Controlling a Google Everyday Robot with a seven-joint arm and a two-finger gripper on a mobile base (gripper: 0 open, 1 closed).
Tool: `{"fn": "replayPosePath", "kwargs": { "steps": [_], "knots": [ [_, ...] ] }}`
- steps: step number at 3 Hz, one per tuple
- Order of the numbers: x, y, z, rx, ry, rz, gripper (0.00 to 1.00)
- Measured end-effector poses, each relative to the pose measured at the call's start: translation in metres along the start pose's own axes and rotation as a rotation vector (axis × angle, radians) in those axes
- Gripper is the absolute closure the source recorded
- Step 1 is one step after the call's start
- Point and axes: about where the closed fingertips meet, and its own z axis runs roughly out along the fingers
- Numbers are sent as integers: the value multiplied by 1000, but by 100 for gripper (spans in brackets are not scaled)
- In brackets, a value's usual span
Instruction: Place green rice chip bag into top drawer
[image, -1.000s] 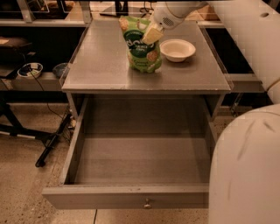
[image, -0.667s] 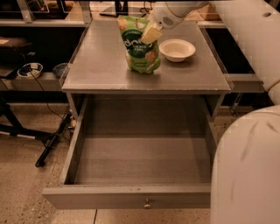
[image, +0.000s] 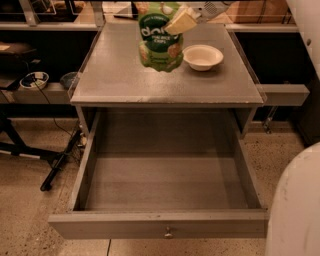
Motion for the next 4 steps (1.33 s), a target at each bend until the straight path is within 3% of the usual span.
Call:
{"fn": "replayPosePath", "kwargs": {
  "steps": [1, 2, 4],
  "knots": [
    [-18, 21, -29, -81, -133, -99, 100],
    [-29, 47, -48, -182, -215, -224, 100],
    [-39, 50, -47, -203, -213, -224, 100]
  ]
}}
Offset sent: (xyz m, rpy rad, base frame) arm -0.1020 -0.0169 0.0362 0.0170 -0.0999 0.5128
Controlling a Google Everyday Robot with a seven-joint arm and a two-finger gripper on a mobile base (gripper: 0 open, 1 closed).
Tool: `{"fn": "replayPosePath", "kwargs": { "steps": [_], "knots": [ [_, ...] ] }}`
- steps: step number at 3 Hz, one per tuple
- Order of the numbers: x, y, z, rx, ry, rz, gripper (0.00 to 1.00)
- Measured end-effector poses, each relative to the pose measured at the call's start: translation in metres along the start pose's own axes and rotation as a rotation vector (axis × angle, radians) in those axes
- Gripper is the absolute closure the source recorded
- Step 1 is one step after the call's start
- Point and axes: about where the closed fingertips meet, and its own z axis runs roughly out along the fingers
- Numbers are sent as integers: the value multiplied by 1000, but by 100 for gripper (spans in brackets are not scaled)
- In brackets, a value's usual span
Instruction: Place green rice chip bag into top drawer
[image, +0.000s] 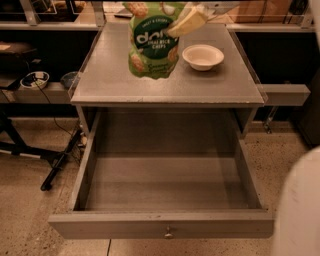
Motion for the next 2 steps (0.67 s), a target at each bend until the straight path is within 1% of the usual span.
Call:
{"fn": "replayPosePath", "kwargs": {
  "steps": [1, 2],
  "knots": [
    [-14, 2, -25, 98, 52, 18, 100],
    [-52, 14, -73, 259, 136, 23, 100]
  ]
}}
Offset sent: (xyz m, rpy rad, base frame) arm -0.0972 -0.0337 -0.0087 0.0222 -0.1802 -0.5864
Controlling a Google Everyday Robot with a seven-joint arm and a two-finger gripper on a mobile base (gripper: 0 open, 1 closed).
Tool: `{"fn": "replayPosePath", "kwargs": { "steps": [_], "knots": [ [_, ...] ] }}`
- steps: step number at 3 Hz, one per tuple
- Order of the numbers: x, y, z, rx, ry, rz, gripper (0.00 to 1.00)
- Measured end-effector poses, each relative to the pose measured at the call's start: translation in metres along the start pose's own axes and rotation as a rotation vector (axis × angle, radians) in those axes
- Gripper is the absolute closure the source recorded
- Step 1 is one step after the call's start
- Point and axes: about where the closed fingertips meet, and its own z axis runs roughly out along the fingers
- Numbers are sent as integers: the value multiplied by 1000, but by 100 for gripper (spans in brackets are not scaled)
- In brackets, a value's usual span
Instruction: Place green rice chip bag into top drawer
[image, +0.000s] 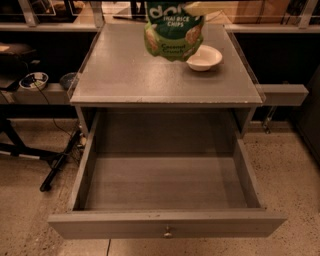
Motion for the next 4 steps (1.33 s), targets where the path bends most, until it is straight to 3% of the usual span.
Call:
{"fn": "replayPosePath", "kwargs": {
  "steps": [1, 2, 3, 4],
  "knots": [
    [-9, 9, -43, 158, 137, 39, 100],
    [2, 17, -33, 185, 161, 66, 100],
    [-2, 23, -30, 188, 163, 71, 100],
    [-3, 31, -35, 225, 194, 93, 100]
  ]
}}
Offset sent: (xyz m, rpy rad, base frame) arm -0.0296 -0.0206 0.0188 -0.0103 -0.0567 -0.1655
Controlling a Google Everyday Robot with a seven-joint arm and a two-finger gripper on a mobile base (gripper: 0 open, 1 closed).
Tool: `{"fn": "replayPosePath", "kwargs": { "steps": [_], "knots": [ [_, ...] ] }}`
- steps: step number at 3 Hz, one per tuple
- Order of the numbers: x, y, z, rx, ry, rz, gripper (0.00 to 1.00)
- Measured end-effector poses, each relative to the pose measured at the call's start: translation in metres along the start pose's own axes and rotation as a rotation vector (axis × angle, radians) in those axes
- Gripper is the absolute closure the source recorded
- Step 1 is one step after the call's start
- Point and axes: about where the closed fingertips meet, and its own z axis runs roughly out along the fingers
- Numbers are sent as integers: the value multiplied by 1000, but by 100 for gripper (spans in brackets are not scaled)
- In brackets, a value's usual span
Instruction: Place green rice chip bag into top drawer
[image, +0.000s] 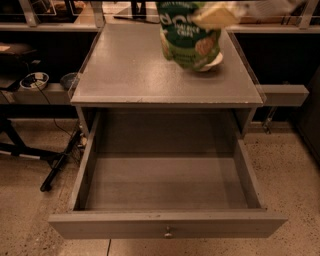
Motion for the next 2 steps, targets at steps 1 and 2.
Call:
{"fn": "replayPosePath", "kwargs": {
  "steps": [1, 2],
  "knots": [
    [17, 20, 1, 36, 66, 57, 100],
    [33, 39, 4, 54, 120, 99, 100]
  ]
}}
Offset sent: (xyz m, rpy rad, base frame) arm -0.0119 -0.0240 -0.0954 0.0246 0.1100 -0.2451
